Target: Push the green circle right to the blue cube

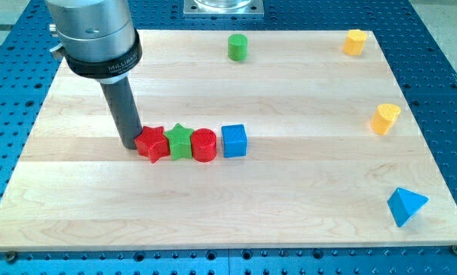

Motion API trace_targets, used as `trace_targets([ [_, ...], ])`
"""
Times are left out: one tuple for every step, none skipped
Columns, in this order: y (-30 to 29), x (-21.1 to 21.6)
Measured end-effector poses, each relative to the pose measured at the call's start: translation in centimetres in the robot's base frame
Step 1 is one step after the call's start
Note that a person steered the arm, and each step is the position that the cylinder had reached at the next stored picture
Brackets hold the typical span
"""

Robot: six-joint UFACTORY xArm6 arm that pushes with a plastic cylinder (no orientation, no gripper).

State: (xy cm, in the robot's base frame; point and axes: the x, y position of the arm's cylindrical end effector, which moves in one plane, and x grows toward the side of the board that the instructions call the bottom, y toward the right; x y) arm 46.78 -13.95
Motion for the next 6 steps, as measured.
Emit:
trace_targets([
  [0.5,-1.5],
  [4.0,-5.9],
  [9.7,-11.7],
  [10.7,-13.6],
  [11.4,-16.8],
  [10.7,-17.8],
])
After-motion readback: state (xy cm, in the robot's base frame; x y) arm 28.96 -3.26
